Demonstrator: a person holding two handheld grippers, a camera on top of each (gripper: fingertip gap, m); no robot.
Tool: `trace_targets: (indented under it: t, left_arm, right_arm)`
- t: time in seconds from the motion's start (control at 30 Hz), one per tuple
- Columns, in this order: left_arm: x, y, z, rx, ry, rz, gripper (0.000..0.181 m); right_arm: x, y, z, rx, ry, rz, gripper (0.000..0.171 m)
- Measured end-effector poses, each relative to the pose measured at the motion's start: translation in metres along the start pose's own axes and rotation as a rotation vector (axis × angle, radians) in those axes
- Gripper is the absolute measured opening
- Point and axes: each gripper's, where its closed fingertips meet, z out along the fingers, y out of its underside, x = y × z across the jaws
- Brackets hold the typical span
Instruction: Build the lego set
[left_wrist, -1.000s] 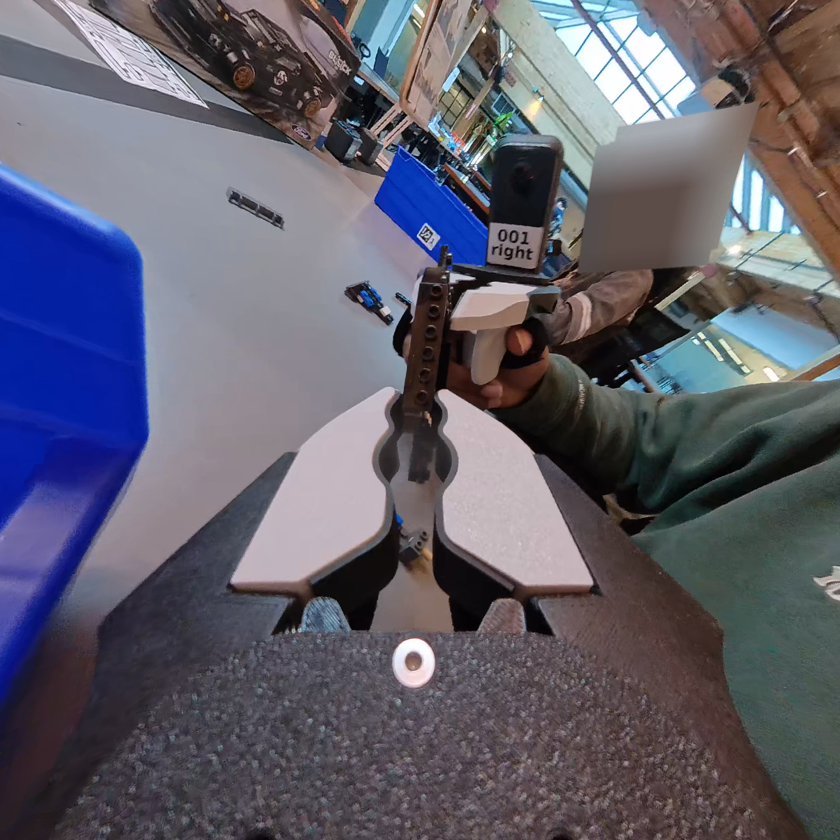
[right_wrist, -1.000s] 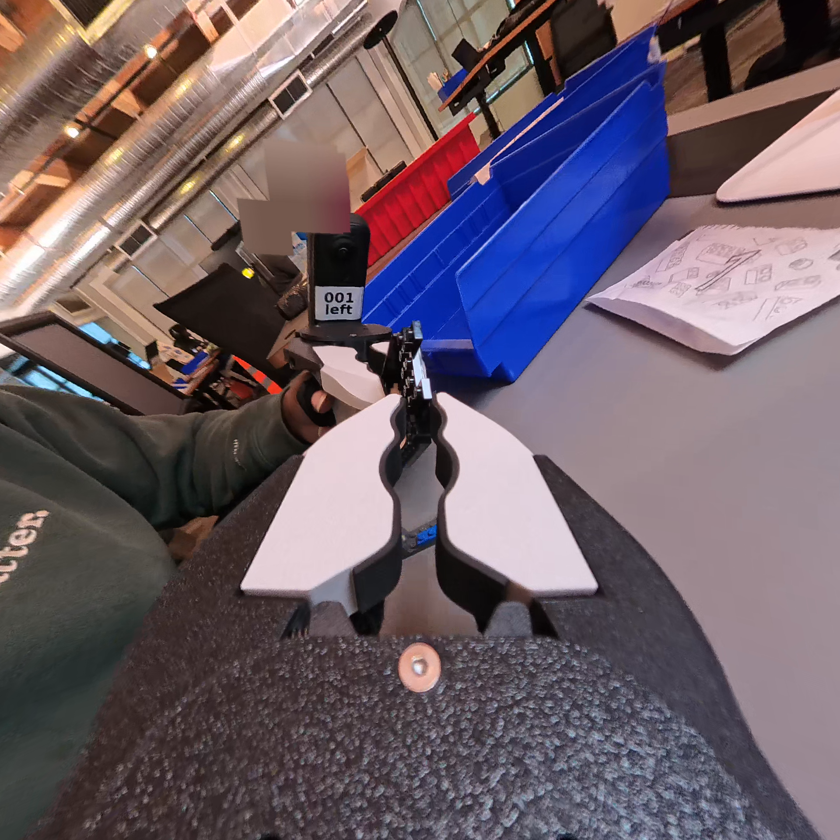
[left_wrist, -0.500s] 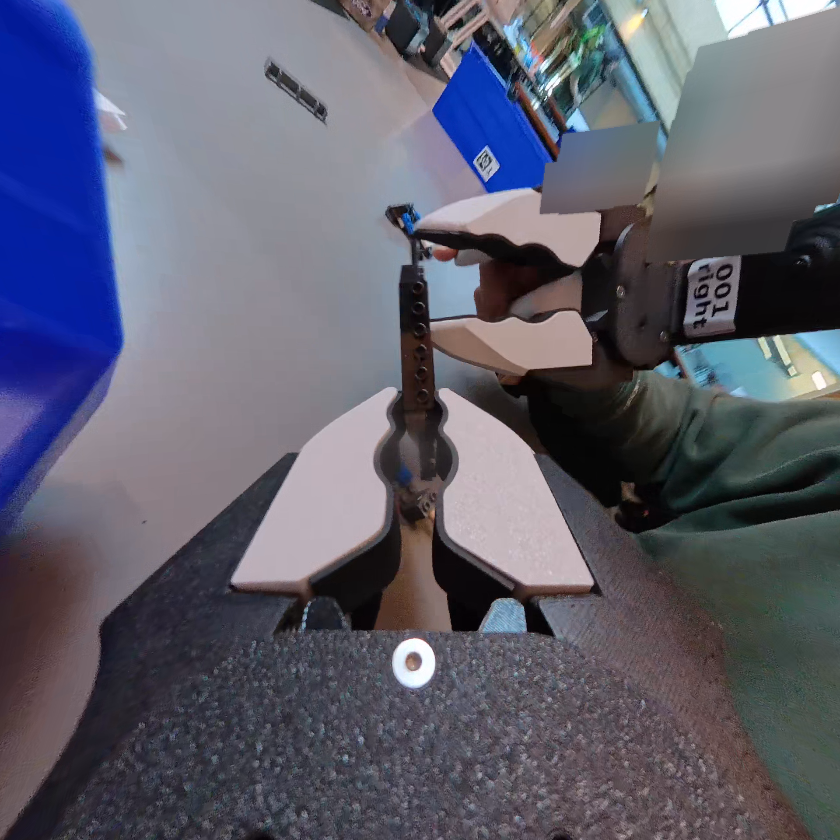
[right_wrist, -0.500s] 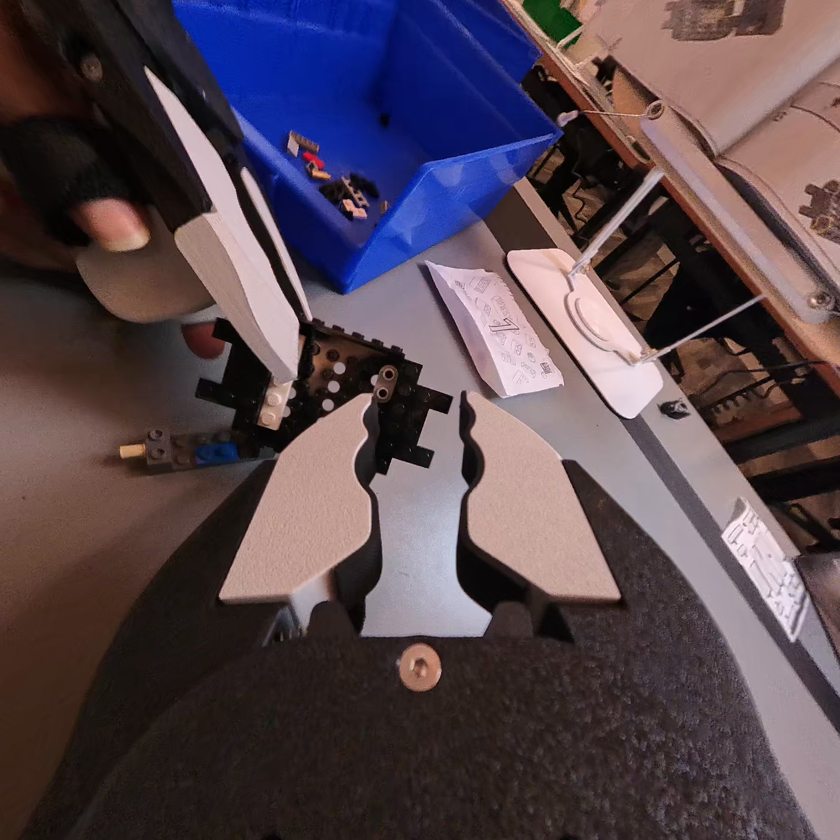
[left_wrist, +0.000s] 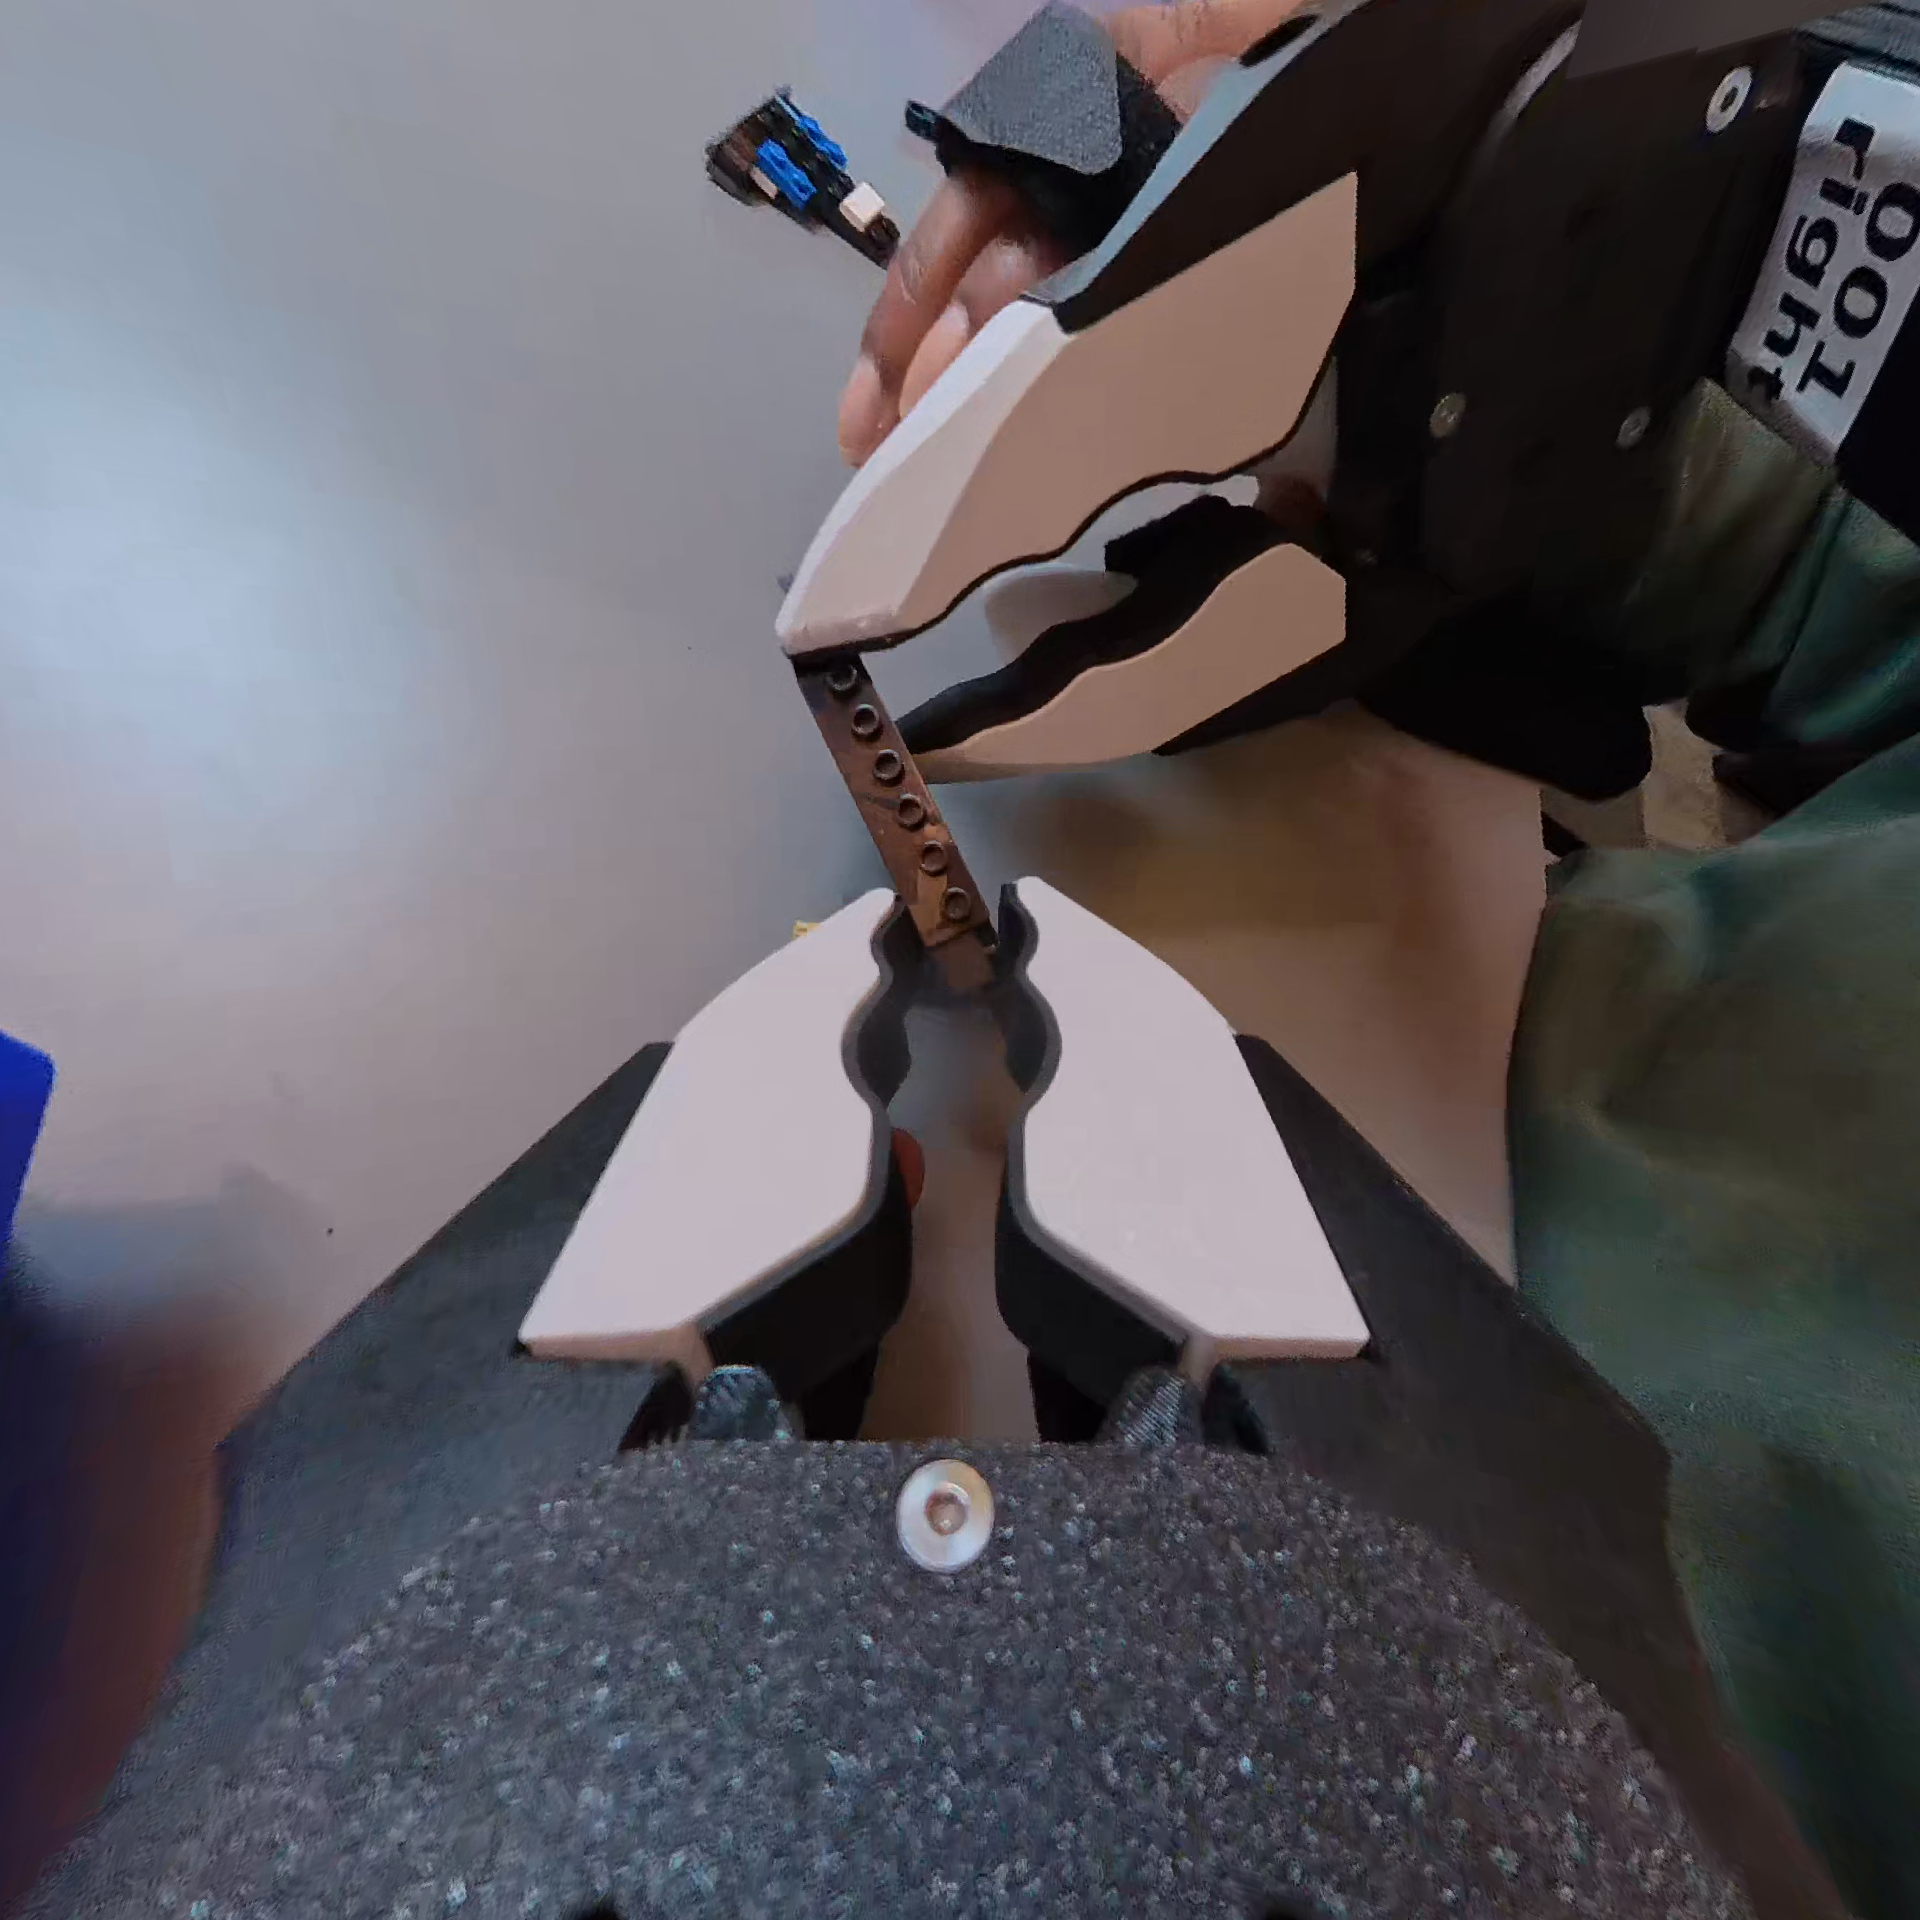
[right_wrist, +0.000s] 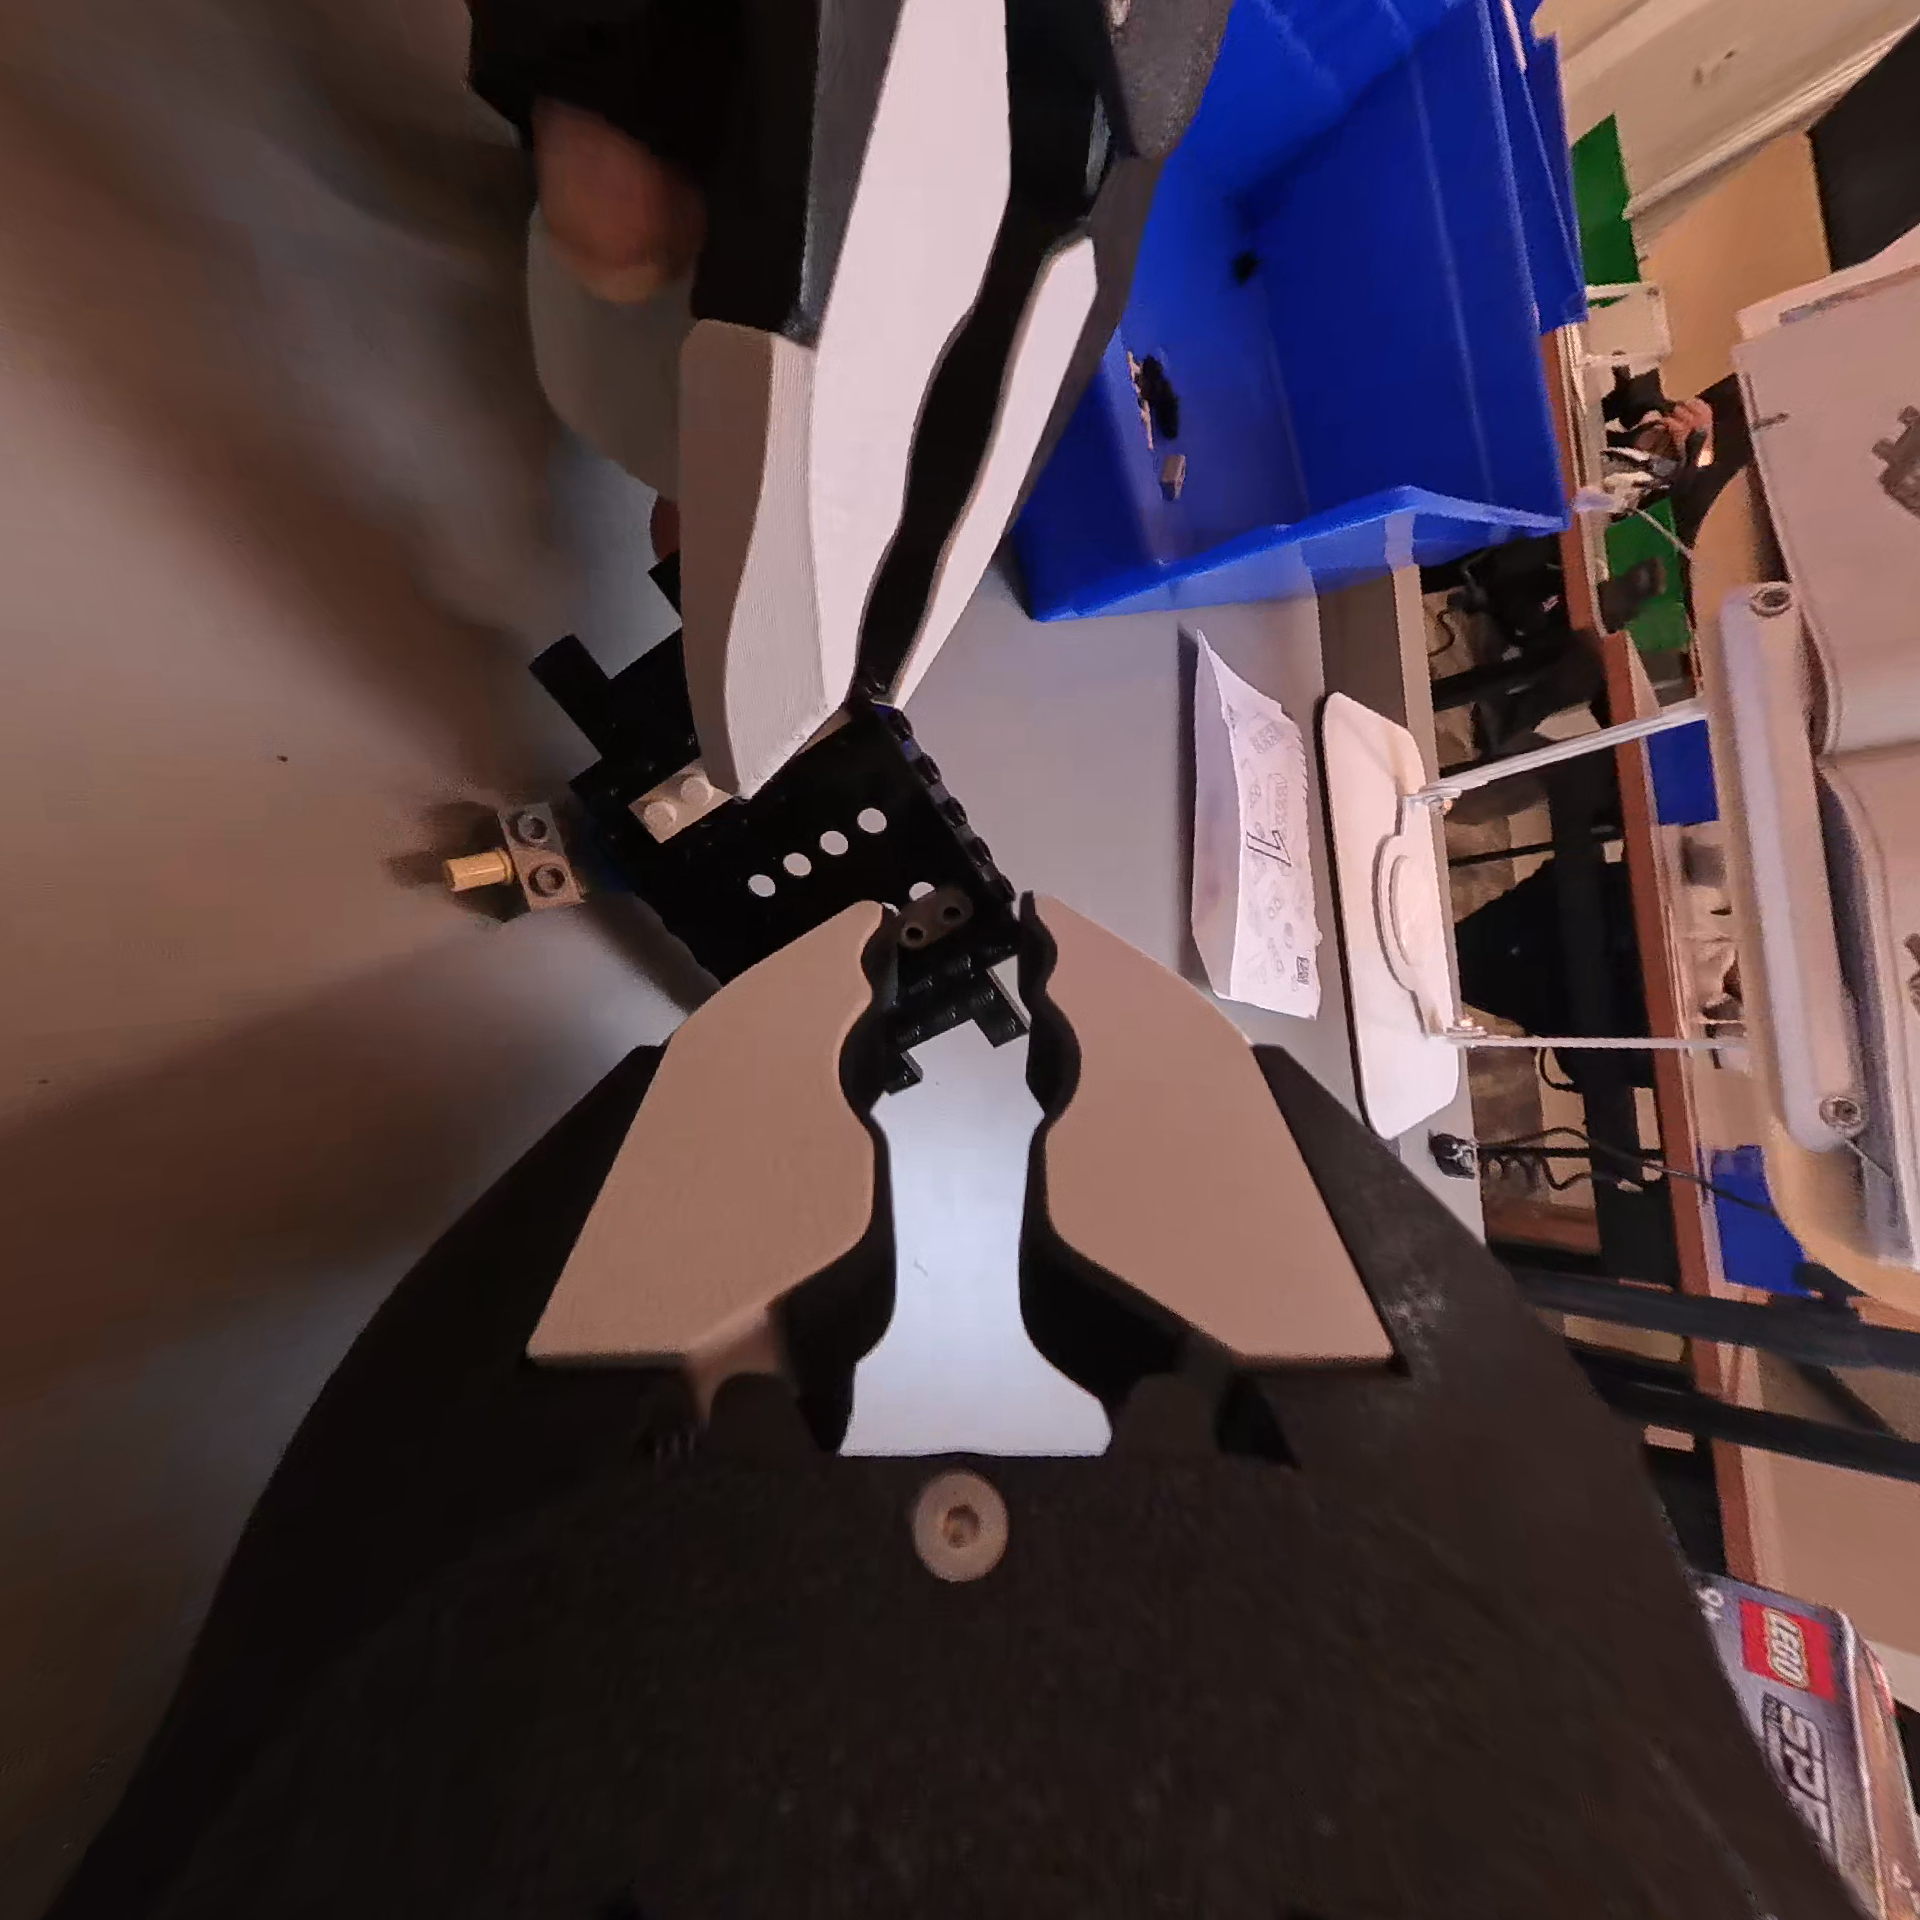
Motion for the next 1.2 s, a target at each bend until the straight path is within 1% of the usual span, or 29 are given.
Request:
trace_targets:
  t: [0.13, 0.33, 0.37, 0.4, 0.43, 0.47, 0.6, 0.63, 0.67, 0.73, 0.9, 1.0, 1.1, 1.2]
  left_arm:
    - [0.0, 0.002, -0.002, -0.003, 0.035, -0.025, 0.015]
    - [-0.006, 0.001, -0.005, 0.011, 0.053, -0.109, 0.012]
    - [-0.007, 0.001, -0.006, 0.016, 0.047, -0.115, 0.011]
    - [-0.008, 0.0, -0.007, 0.022, 0.043, -0.117, 0.01]
    - [-0.009, 0.0, -0.009, 0.026, 0.033, -0.111, 0.011]
    - [-0.007, -0.001, -0.008, 0.028, 0.042, -0.118, 0.01]
    - [-0.01, -0.001, -0.007, 0.035, 0.028, -0.146, 0.01]
    - [-0.011, -0.001, -0.008, 0.039, 0.027, -0.157, 0.01]
    - [-0.012, -0.002, -0.009, 0.046, 0.022, -0.164, 0.01]
    - [-0.01, -0.004, -0.009, 0.057, 0.04, -0.187, 0.01]
    - [-0.007, 0.0, -0.004, 0.021, 0.036, -0.158, 0.013]
    - [-0.003, 0.001, -0.001, -0.016, 0.05, -0.099, 0.015]
    - [-0.001, -0.003, 0.004, -0.053, 0.035, -0.018, 0.02]
    - [-0.005, -0.009, 0.013, -0.052, 0.005, -0.005, 0.025]
  right_arm:
    - [-0.002, -0.001, 0.0, 0.033, -0.034, 0.046, 0.021]
    - [-0.005, -0.002, -0.003, 0.099, -0.125, 0.177, 0.019]
    - [-0.003, -0.004, -0.005, 0.122, -0.141, 0.212, 0.017]
    - [-0.001, -0.005, -0.008, 0.154, -0.157, 0.253, 0.005]
    - [0.002, -0.008, -0.011, 0.185, -0.169, 0.295, 0.001]
    - [0.002, -0.007, -0.011, 0.181, -0.174, 0.299, 0.001]
    - [0.005, -0.006, -0.007, 0.152, -0.1, 0.256, 0.005]
    - [0.004, -0.007, -0.008, 0.141, -0.093, 0.238, 0.015]
    - [0.003, -0.006, -0.007, 0.119, -0.09, 0.226, 0.021]
    - [0.001, 0.001, -0.002, 0.058, -0.071, 0.178, 0.027]
    - [-0.007, 0.004, 0.005, 0.013, -0.044, 0.071, 0.022]
    - [-0.006, 0.003, 0.005, 0.015, -0.044, 0.069, 0.021]
    - [-0.002, 0.004, 0.006, 0.002, -0.007, 0.044, 0.021]
    - [0.001, 0.006, 0.006, -0.007, 0.029, 0.031, 0.021]
